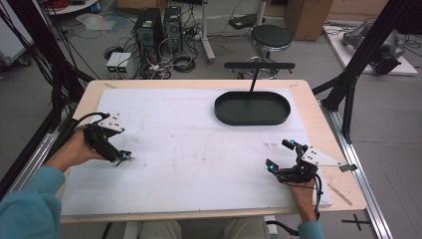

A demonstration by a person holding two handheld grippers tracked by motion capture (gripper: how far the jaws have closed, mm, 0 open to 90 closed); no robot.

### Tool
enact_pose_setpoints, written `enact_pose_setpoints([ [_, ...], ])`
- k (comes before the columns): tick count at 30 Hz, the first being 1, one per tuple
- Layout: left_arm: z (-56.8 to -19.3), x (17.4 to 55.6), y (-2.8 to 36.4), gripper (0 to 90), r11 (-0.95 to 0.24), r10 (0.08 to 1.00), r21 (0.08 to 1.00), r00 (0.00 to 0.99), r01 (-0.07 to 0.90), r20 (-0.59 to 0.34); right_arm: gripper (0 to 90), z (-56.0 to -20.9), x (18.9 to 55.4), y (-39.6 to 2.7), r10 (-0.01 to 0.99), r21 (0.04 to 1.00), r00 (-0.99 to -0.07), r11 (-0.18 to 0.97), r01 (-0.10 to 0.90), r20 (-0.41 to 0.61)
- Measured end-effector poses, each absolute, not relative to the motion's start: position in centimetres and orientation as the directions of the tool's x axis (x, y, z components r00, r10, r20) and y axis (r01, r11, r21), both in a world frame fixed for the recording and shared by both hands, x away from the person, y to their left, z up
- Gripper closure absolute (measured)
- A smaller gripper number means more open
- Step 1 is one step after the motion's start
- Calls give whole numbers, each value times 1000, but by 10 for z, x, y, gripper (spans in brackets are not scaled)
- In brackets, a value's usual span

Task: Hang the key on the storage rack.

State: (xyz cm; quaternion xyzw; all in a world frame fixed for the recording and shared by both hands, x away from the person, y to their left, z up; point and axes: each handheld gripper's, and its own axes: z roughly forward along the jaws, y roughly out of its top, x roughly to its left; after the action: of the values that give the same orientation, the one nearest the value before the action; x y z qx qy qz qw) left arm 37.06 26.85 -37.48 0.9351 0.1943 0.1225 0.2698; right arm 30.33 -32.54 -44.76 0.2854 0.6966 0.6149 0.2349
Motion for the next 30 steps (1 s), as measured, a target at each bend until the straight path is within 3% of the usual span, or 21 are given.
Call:
enact_pose_setpoints([
  [10,-386,376,264,186,-807,428,487,899,334,91,6,-448,303,-325,687,991,-726,83,109,22],
  [12,-387,377,263,245,-811,425,477,901,338,84,6,-448,303,-325,685,990,-728,82,113,26],
  [30,-395,380,261,506,-830,439,407,897,382,52,6,-448,303,-325,685,990,-729,82,113,26],
])
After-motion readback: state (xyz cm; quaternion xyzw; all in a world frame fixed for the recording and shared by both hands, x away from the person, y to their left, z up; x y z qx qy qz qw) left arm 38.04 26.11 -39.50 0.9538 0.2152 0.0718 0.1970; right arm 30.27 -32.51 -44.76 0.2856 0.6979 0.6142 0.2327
